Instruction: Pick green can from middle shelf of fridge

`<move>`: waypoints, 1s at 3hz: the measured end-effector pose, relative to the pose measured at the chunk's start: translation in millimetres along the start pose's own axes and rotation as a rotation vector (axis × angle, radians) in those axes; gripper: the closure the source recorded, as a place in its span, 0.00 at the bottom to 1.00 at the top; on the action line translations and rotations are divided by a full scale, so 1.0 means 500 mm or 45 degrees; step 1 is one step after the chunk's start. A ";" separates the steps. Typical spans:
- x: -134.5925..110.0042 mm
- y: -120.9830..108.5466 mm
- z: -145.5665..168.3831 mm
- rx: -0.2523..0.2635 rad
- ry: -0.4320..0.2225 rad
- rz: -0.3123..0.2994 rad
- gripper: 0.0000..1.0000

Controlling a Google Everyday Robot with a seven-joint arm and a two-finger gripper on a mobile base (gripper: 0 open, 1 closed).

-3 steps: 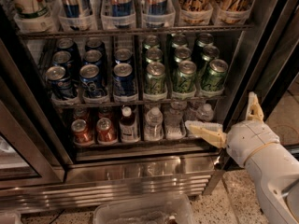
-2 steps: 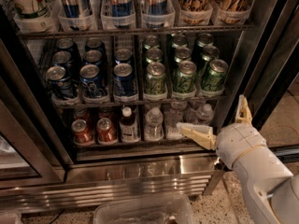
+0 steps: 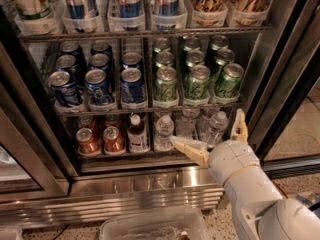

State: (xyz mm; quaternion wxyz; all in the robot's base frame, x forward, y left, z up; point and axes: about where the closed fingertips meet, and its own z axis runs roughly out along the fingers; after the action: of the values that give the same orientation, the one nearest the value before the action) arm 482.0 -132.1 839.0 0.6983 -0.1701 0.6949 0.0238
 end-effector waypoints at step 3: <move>-0.004 0.051 0.042 0.110 -0.059 0.134 0.00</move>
Offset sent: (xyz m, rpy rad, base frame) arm 0.0102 0.0347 -0.0009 0.1388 -0.0554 -0.1084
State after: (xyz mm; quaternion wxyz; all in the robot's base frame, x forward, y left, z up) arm 495.5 -102.0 835.1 0.7186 -0.1025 0.6870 0.0344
